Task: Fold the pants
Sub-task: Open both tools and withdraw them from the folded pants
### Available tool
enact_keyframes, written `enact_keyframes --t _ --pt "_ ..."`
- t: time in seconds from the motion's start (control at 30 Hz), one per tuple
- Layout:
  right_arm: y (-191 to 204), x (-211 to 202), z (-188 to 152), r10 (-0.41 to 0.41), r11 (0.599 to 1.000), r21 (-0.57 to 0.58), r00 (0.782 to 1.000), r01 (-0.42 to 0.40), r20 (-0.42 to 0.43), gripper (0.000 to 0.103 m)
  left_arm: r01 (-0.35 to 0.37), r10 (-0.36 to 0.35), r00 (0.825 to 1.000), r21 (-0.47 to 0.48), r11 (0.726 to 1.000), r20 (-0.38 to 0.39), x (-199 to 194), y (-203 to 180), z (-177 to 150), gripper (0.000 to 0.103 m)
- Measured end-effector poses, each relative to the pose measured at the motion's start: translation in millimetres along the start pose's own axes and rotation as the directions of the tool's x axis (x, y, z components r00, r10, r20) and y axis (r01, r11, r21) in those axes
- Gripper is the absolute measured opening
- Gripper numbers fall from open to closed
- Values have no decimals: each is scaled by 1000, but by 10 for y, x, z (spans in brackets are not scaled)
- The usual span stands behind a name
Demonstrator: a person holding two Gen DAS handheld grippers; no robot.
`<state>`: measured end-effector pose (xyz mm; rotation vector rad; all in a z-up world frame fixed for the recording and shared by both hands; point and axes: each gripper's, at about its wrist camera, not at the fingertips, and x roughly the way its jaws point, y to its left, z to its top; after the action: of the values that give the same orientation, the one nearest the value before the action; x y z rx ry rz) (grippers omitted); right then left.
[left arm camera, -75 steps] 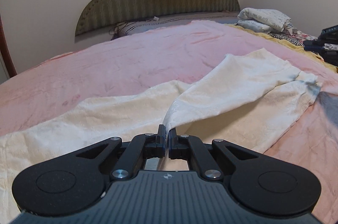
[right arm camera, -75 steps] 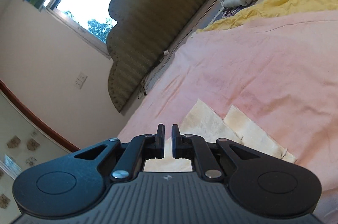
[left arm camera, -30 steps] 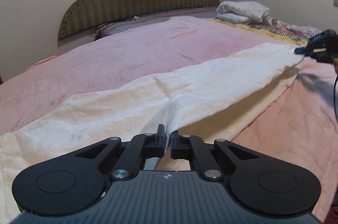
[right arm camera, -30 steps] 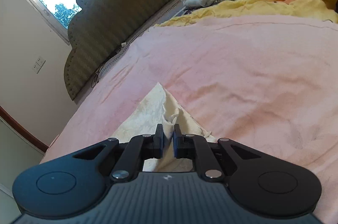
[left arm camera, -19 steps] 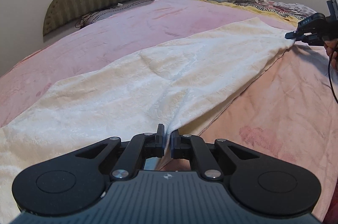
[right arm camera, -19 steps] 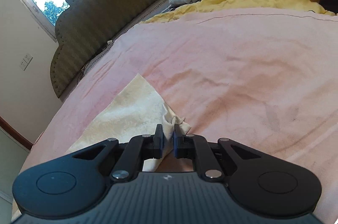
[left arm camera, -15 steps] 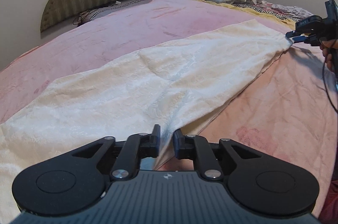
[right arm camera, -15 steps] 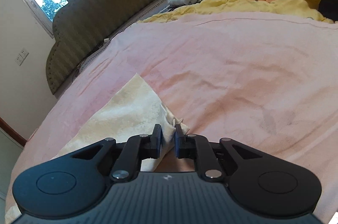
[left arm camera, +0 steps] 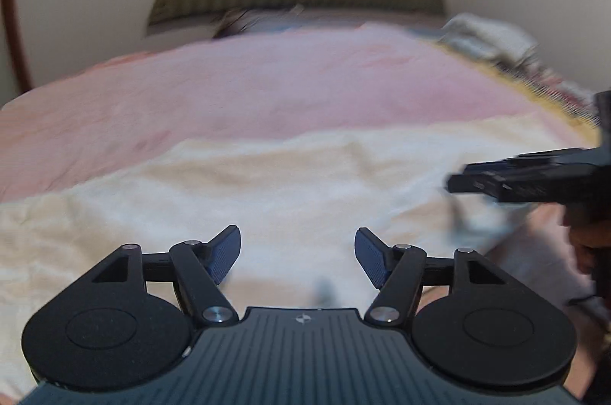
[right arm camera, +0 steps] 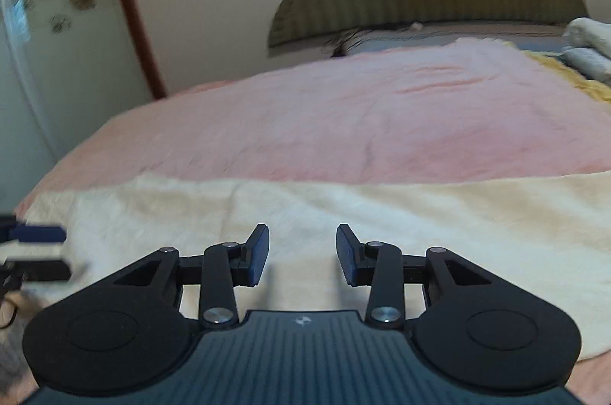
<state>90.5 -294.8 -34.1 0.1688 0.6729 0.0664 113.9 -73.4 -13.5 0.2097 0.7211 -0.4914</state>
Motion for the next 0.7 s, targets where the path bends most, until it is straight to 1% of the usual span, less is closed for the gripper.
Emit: enact_keyframes --t 0.03,0.07,0.1,0.17,0.2,0.23,0.27,0.33,0.37,0.4,0.43,0.47,0.5,0.53,0.57,0.7 --pt "49 105 -76 -1 1000 -31 999 -1 -53 39 -23 23 999 13 1000 -47 91 13 -46 68" --pt "89 164 -147 -19 998 -61 996 14 -86 42 -46 48 995 21 999 -85 161 31 -105 68" --pt "123 134 -206 -29 995 -92 997 22 -72 42 -57 58 994 19 998 -95 184 39 -153 68" --pt "170 51 -210 -63 993 -104 995 55 -80 42 -51 50 996 -8 999 -74 150 65 -177 68" --pt "200 2 -183 -84 992 -98 994 78 -67 44 -49 47 997 -28 998 -58 124 80 -155 68" --pt "251 -55 -153 -85 992 -97 996 81 -40 44 -47 46 998 -46 998 -37 99 87 -136 69" --pt "322 -91 -113 -50 994 -99 999 49 -15 45 -50 49 999 -54 997 -18 74 89 -131 69" --pt "469 -82 -79 48 993 -106 999 -48 -6 58 -81 81 997 -31 996 -9 63 74 -140 69" --pt "563 -46 -86 90 988 -123 996 -90 -13 71 -110 110 994 -10 994 -14 61 64 -164 70" --pt "651 8 -115 112 982 -150 993 -116 -32 73 -142 142 990 0 990 -21 67 74 -181 70" --pt "733 78 -155 116 976 -179 991 -126 -64 73 -178 178 984 3 984 -24 60 101 -201 70" --pt "816 162 -219 105 968 -214 988 -127 -111 73 -198 198 980 -5 980 -22 45 143 -216 70" --pt "880 214 -285 85 960 -253 987 -117 -136 73 -206 206 978 -19 978 -21 28 189 -230 70" --pt "934 205 -327 64 952 -291 991 -96 -117 73 -211 210 977 -37 977 -21 6 246 -242 70" --pt "976 176 -351 51 949 -306 993 -81 -103 73 -217 216 976 -50 975 -25 2 291 -250 70" --pt "1009 116 -230 96 964 -241 994 -108 -59 73 -256 253 967 -95 962 -39 10 409 -278 70"
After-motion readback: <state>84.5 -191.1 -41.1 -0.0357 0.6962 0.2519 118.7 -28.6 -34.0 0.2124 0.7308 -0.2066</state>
